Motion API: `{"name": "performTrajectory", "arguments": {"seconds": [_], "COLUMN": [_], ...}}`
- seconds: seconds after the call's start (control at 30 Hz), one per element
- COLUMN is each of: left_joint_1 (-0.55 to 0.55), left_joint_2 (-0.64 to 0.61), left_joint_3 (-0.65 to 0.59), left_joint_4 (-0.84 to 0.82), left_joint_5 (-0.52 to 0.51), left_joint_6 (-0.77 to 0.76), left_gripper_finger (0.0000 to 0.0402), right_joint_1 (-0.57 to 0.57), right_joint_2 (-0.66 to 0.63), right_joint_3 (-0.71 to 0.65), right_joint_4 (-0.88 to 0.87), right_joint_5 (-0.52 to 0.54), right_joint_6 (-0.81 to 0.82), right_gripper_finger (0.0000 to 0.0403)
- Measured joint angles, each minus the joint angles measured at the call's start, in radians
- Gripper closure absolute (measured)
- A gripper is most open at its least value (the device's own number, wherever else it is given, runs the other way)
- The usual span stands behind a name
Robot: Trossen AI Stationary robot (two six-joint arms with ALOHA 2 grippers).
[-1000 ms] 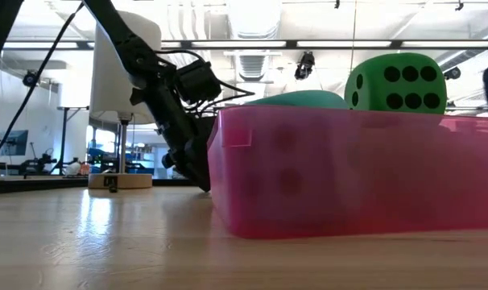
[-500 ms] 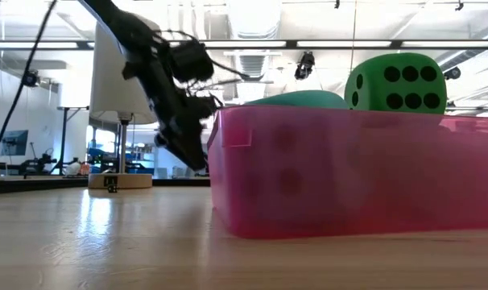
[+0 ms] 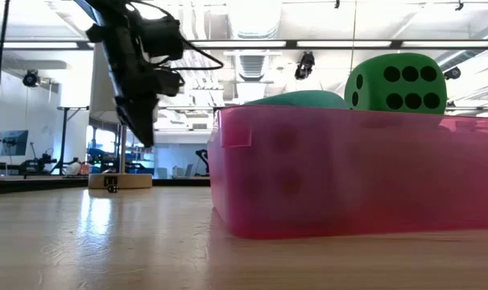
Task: Pick & Place Dice
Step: Put the left small black dice into the pink bin
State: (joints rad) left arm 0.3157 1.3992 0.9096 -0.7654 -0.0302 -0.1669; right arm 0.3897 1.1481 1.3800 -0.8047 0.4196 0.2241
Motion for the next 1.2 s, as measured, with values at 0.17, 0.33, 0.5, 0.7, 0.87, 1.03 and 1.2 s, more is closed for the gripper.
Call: {"name": "performTrajectory", "arguments": {"seconds": [0.17, 0.33, 0.5, 0.7, 0.87, 1.03, 1.2], "left_joint_1": [0.008, 0.033, 0.081, 0.163, 0.212, 0.218, 0.210], "left_joint_2": [-0.011, -0.005, -0.005, -0.005, -0.005, -0.005, -0.005], "left_joint_3": [0.000, 0.000, -0.001, -0.001, -0.001, -0.022, -0.104], "left_joint_4": [-0.099, -0.143, -0.158, -0.160, -0.170, -0.163, -0.122], "left_joint_5": [0.000, 0.003, 0.006, 0.049, 0.112, 0.128, 0.128], "left_joint_6": [0.068, 0.160, 0.224, 0.223, 0.221, 0.051, -0.127], "left_gripper_finger": [0.0216, 0.0218, 0.0228, 0.0236, 0.0232, 0.0225, 0.0222], "right_joint_1": [0.000, 0.000, 0.000, 0.000, 0.000, 0.000, 0.000], "right_joint_2": [0.000, 0.000, 0.000, 0.000, 0.000, 0.000, 0.000], "right_joint_3": [0.000, 0.000, 0.000, 0.000, 0.000, 0.000, 0.000], "right_joint_4": [0.000, 0.000, 0.000, 0.000, 0.000, 0.001, 0.001], "right_joint_5": [0.000, 0.000, 0.000, 0.000, 0.000, 0.000, 0.000], "right_joint_6": [0.000, 0.000, 0.000, 0.000, 0.000, 0.000, 0.000], "right_gripper_finger": [0.0312, 0.0316, 0.0325, 0.0330, 0.0324, 0.0315, 0.0312]}}
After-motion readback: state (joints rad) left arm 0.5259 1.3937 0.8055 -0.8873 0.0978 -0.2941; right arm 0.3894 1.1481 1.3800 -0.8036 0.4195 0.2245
